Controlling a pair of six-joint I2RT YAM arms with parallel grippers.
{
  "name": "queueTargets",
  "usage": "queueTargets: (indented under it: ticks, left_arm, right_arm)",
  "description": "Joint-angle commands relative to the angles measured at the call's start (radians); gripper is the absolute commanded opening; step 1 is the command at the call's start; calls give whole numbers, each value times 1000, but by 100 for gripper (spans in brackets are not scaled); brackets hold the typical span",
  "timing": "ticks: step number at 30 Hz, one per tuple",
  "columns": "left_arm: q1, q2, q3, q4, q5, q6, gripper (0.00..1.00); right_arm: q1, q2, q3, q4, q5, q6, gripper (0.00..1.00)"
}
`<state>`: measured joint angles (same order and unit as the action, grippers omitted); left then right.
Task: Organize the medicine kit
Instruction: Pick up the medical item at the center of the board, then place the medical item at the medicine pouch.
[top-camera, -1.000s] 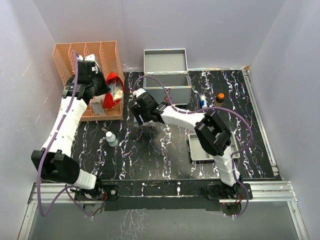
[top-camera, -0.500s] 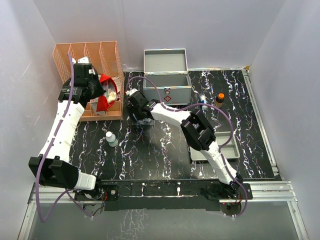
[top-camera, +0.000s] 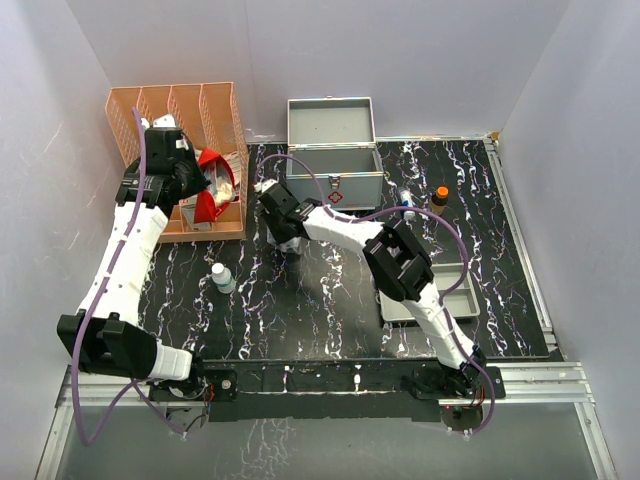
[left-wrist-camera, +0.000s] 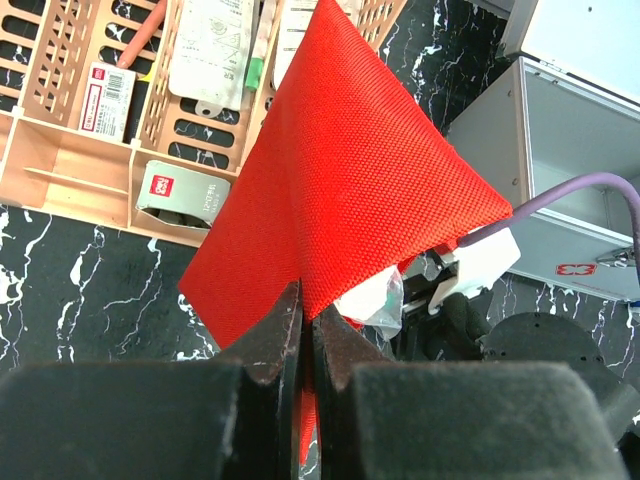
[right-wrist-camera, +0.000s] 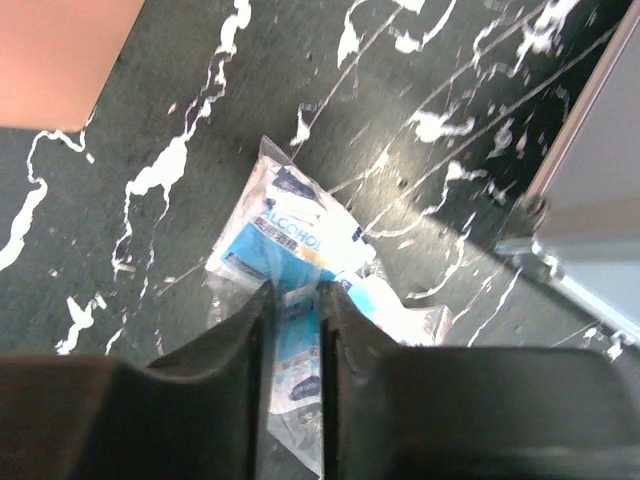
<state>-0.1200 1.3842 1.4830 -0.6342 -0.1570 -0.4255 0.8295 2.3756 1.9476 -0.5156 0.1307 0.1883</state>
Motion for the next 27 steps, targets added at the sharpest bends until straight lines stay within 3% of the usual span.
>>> queueTargets:
  ticks: [1,3,9,18,22,27]
  left_arm:
    - [6,-21,8,26,11,2,0]
    - [8,-20,5,26,16,10,0]
    - [8,21,1,31,88,67,0]
    - [7,92,41,44,262,117,0]
    - [2,124,81,53,392,146,0]
    - [-10,137,94,85,554,138,0]
  right_arm:
    - [2,-38,-100,-146,-27,21,8]
    - [4,-70,-130,-186,-35,26,0]
    - [8,-266,-184,-218,-68,58,0]
    - [-25,-378,275,-419,-82,172,0]
    - [-49,-452,287,-360,-110,261,0]
    - [-56,-545,146,-178,-148,344,0]
